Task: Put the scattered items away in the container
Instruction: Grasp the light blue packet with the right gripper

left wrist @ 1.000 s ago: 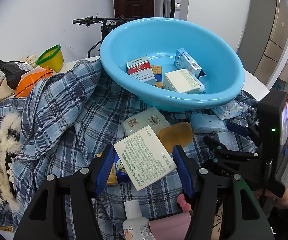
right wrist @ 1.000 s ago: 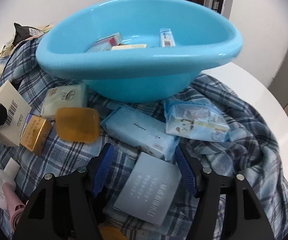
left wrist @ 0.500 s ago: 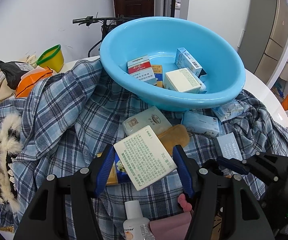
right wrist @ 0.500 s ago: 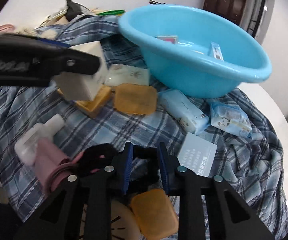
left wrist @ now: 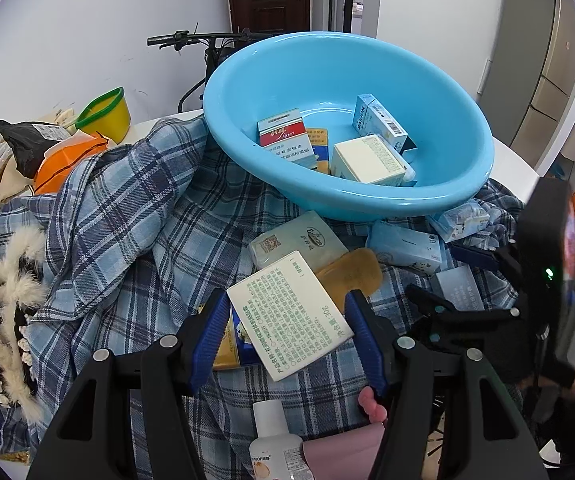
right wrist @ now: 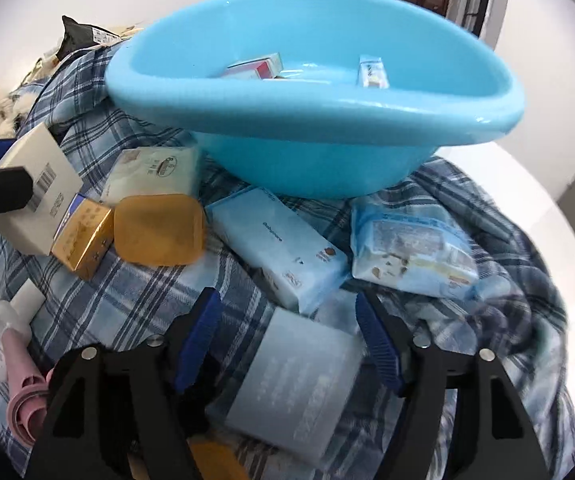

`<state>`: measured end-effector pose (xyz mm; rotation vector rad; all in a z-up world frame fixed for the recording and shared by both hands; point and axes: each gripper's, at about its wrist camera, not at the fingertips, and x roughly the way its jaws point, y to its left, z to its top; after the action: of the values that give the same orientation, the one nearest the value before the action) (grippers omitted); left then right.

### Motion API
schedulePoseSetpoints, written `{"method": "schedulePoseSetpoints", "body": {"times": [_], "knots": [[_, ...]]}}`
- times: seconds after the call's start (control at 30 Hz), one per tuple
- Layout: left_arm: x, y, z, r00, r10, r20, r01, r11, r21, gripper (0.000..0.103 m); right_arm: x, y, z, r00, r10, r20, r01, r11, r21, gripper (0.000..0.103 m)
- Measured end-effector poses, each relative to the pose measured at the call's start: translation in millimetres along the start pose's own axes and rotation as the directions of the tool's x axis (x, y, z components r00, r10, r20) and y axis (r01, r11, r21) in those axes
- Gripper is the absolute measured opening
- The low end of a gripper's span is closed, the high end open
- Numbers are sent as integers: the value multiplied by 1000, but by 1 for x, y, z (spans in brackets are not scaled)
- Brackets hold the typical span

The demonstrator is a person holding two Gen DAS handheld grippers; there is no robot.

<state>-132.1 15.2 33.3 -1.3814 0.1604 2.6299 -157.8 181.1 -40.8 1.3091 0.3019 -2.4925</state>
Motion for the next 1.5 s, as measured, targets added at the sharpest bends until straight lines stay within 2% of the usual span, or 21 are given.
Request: {"method": "schedulePoseSetpoints", "body": {"times": [0.2,0.53,0.63,0.67,0.83,0.93,1.03,1.17,1.2,1.27,1.37,1.5], "knots": [[3,-3,2,1000,6,-6,-6,1000,10,62,10,-4,13,1000,2,17,-1,999,-54,73],[10,-7,6,1000,4,-17,-4,1000,16,62,16,-5,24,998,62,26,-58,992,-111,73],[11,-8,6,1000,1,-21,-1,1000,16,62,14,-6,22,997,83,12,-81,991,-102,70],[12,-8,6,1000,1,-22,-1,1000,16,62,11,-4,21,996,85,6,-84,991,-104,67],[13,-6,5,1000,-1,-24,1,1000,13,62,-5,14,10,993,113,-24,-116,980,-160,67],[13,-5,4,1000,0,-24,1,1000,11,62,-10,26,8,995,99,-11,-99,971,-219,68],[12,-5,3,1000,1,-23,-1,1000,11,62,-4,27,13,994,104,-10,-104,972,-212,73],[8,-5,1,1000,4,-18,-4,1000,10,62,9,20,20,993,115,-25,-117,978,-172,73],[8,-5,1,1000,7,-18,-7,1000,9,62,11,18,21,993,114,-27,-117,980,-162,71],[9,-4,1,1000,11,-20,-11,1000,8,62,13,15,21,995,98,-24,-101,985,-142,41],[11,-6,1,1000,7,-23,-7,1000,5,62,5,7,22,995,98,-4,-98,992,-85,40],[11,-11,0,1000,9,-11,-9,1000,9,62,-11,4,20,998,59,30,-57,997,-58,39]]}}
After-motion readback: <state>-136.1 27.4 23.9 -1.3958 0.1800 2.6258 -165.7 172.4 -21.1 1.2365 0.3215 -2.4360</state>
